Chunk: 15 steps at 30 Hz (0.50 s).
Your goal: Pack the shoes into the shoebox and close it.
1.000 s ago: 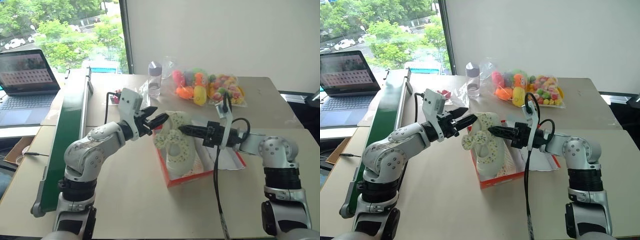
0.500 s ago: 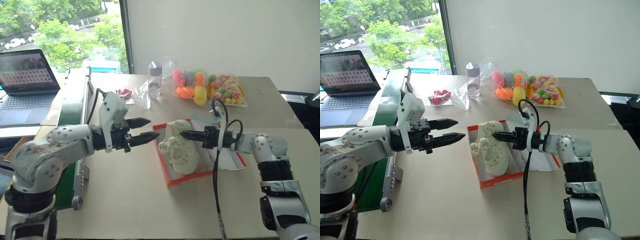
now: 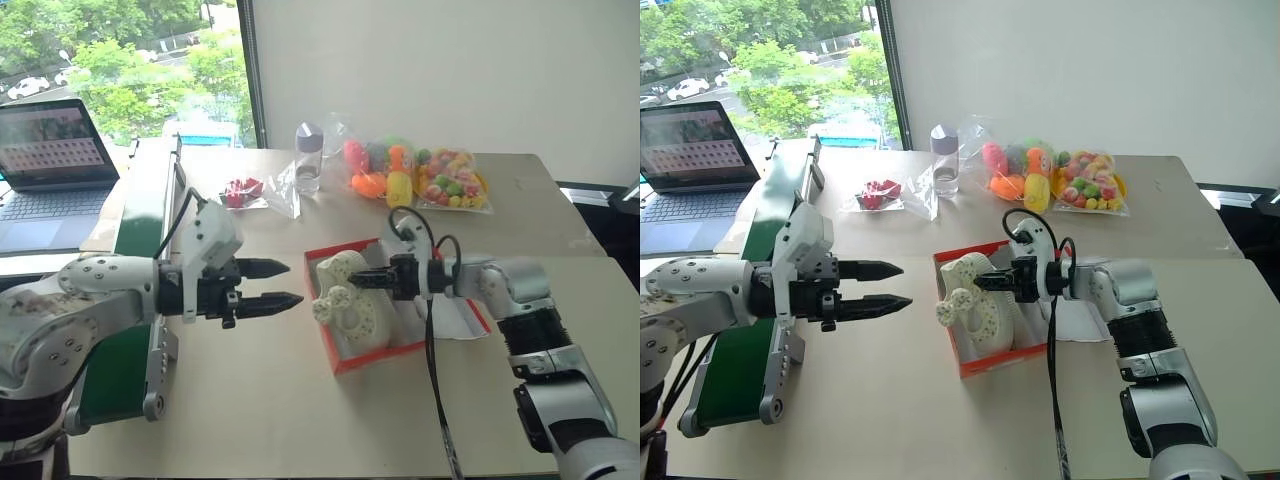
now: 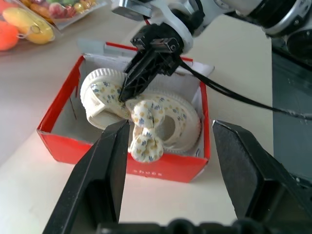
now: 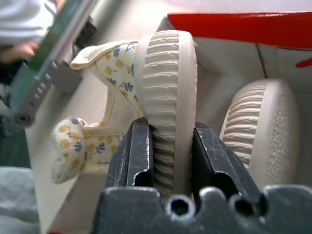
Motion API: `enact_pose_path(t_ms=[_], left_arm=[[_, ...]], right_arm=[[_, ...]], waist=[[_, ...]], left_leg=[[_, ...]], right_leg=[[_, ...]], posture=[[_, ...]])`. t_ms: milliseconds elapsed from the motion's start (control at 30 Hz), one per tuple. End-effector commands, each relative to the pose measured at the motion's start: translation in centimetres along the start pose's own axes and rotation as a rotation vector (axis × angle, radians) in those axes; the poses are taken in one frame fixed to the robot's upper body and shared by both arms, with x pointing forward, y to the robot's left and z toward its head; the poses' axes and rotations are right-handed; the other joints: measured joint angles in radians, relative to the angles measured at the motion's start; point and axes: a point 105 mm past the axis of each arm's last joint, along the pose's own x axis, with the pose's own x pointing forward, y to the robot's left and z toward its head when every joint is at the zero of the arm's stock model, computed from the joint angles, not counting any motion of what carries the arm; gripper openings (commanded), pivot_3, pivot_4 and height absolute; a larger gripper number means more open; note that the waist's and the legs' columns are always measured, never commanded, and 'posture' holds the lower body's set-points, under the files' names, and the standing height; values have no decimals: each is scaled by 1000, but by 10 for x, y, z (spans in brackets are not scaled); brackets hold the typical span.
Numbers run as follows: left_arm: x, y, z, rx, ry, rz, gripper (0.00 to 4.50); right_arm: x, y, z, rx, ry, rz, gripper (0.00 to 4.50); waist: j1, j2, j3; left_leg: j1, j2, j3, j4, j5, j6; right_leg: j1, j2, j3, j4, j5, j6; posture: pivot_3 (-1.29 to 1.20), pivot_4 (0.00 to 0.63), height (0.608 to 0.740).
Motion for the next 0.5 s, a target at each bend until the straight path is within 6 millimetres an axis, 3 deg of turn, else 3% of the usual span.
enact_pose_path(t_ms=[33, 200, 367, 500], left_arm=[[-4, -7, 2, 66, 22, -17, 2861], [-4, -7, 1, 77, 30, -13, 2861], [-4, -8, 2, 82, 33, -21, 2861], [-2, -7, 3, 91, 35, -27, 2861]], right_arm=[[10, -7, -15, -129, 128, -74, 625], [24, -22, -24, -275, 241, -201, 625], [34, -24, -32, -349, 301, -245, 625], [38, -32, -50, -423, 385, -292, 625]], waist=[[1, 0, 0], [2, 0, 0], [0, 0, -1], [0, 0, -4]], left_leg=[[0, 0, 0, 0, 0, 0], [2, 0, 0, 0, 0, -1], [11, 1, 0, 0, -1, -2], [14, 1, 0, -1, -1, -3]], right_leg=[[0, 0, 0, 0, 0, 0], [3, -1, 0, 0, 0, 0], [10, -1, -1, -1, -1, -1], [12, -1, 0, -1, -1, -1]], posture=[[0, 150, 740], [0, 150, 740], [0, 150, 740], [0, 150, 740]])
